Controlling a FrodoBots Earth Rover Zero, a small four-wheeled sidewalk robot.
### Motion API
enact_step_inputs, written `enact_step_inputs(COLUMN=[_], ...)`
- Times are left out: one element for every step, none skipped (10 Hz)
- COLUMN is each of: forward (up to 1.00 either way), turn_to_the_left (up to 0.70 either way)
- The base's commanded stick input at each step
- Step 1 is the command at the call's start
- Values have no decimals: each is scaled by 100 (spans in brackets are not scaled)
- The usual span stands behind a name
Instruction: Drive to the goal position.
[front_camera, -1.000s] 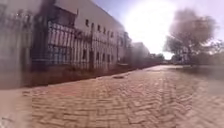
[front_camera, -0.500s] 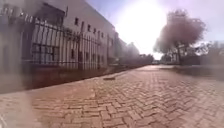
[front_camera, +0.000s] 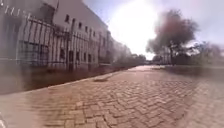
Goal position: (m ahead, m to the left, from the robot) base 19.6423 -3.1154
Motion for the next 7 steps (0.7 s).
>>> enact_step_inputs(forward=[100, 100, 100, 100, 100, 100, 100], turn_to_the_left=[-27, -27, -27, -27, -27, -27, -27])
